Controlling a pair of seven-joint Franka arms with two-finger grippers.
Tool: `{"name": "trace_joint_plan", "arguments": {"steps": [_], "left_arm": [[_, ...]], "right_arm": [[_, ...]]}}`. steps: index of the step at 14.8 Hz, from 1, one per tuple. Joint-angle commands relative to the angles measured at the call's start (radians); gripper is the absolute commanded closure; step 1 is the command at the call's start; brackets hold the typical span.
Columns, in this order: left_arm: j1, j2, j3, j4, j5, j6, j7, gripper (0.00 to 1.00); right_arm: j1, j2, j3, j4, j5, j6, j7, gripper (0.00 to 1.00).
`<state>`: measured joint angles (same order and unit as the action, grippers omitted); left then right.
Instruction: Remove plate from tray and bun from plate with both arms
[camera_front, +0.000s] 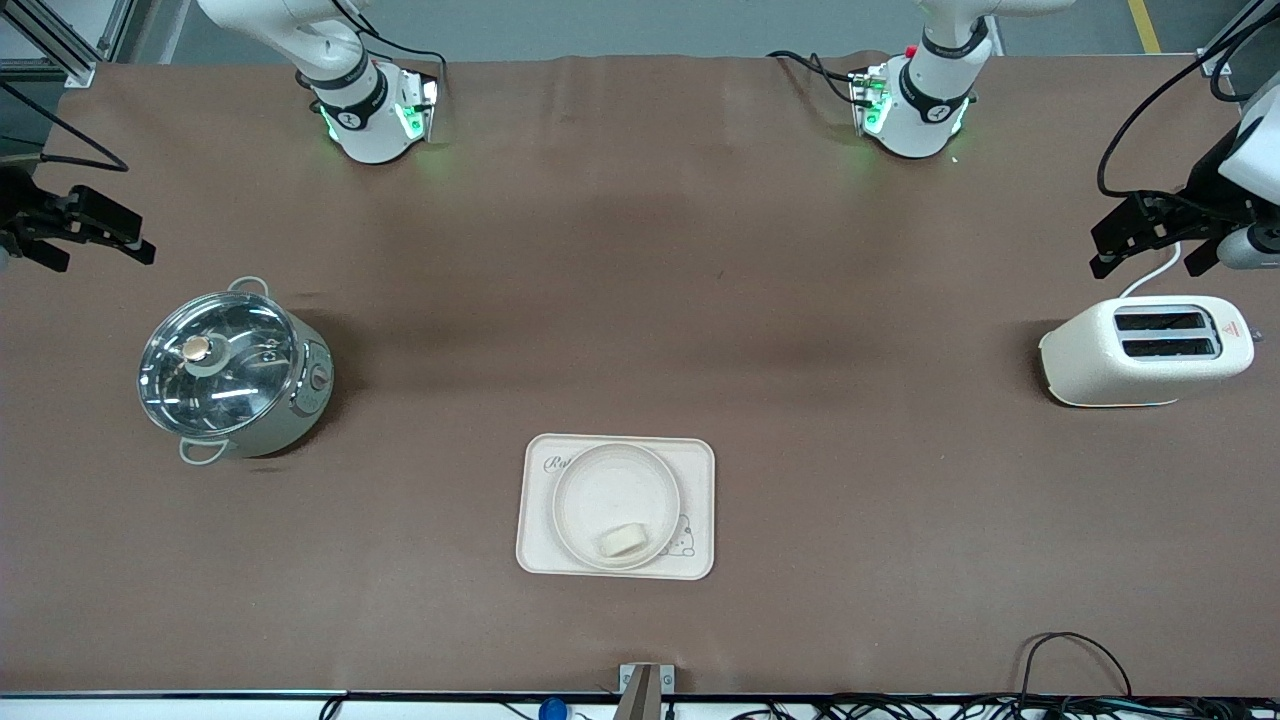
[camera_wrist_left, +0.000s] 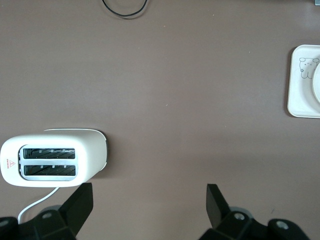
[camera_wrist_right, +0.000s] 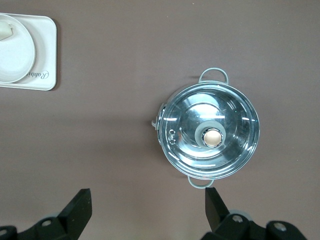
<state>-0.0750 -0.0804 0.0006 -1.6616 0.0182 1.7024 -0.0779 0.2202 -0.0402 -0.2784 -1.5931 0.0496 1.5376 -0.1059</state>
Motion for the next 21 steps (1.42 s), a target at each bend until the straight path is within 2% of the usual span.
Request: {"name": "trace_joint_plan", "arguments": {"steps": [1, 6, 10, 21], "left_arm": [[0.001, 0.016, 0.002, 0.034, 0.003, -0.027, 0.010, 0.00], [0.000, 0.016, 0.002, 0.036, 0.009, -0.027, 0.001, 0.00], [-0.008, 0.070, -0.001, 0.121, 0.020, -0.098, -0.002, 0.00], [-0.003, 0.057, -0.002, 0.095, 0.016, -0.095, -0.005, 0.00]], "right_arm": [[0.001, -0.020, 0.008, -0.024, -0.020, 0.001, -0.003, 0.00], [0.002, -0.018, 0.013, -0.019, -0.020, 0.006, -0.003, 0.00], [0.002, -0.017, 0.013, -0.018, -0.022, 0.004, -0.005, 0.00], [0.002, -0.015, 0.015, -0.018, -0.020, 0.006, -0.003, 0.00]]}}
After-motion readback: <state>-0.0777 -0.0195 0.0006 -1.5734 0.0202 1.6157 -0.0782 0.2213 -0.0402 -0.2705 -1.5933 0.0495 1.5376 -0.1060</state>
